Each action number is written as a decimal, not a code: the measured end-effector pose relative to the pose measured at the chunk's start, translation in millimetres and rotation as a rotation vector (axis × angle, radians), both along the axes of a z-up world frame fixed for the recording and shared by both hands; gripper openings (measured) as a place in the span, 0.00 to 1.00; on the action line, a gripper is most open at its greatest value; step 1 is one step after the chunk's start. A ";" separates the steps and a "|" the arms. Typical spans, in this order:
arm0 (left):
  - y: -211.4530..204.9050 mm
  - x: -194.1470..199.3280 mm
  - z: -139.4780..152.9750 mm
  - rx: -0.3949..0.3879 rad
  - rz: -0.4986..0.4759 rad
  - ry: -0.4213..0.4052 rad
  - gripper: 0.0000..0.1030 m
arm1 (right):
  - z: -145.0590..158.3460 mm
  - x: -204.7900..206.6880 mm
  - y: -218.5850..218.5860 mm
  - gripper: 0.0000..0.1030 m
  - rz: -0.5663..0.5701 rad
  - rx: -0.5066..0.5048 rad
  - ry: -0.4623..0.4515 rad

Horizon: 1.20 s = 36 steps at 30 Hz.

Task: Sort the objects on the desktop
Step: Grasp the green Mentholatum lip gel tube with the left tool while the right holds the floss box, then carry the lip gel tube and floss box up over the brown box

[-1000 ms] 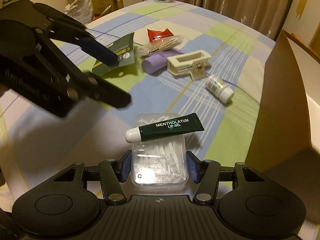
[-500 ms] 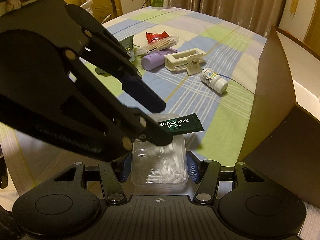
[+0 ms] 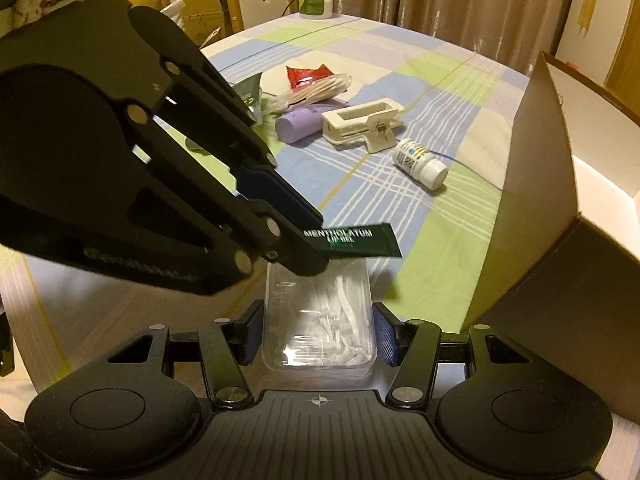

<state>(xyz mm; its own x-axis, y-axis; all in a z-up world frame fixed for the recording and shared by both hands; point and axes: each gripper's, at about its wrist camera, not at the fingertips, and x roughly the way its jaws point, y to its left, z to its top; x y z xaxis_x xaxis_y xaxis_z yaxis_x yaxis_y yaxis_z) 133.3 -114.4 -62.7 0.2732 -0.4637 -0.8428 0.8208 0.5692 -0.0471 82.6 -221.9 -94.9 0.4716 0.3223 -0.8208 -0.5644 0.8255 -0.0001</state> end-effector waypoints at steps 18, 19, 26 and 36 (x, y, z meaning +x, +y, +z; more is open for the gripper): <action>40.1 19.4 61.7 -0.055 0.154 -0.115 0.12 | 62.3 -1.8 5.5 0.53 0.003 -0.011 -0.137; 42.8 21.1 65.3 -0.058 0.166 -0.121 0.12 | 67.3 -1.3 5.5 0.53 -0.001 -0.007 -0.146; 56.4 28.8 89.4 -0.080 0.232 -0.159 0.12 | 94.3 -3.5 5.1 0.53 -0.015 -0.015 -0.216; 52.1 37.2 113.2 -0.117 0.255 -0.197 0.12 | 139.0 2.0 -14.7 0.53 -0.159 0.053 -0.264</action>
<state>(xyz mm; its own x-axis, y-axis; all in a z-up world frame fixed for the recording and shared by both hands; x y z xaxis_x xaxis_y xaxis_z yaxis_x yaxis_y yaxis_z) 170.5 -62.3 50.5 0.5449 -0.4503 -0.7073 0.6527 0.7574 0.0206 84.6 -236.5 44.1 0.7142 0.2663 -0.6473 -0.4143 0.9063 -0.0842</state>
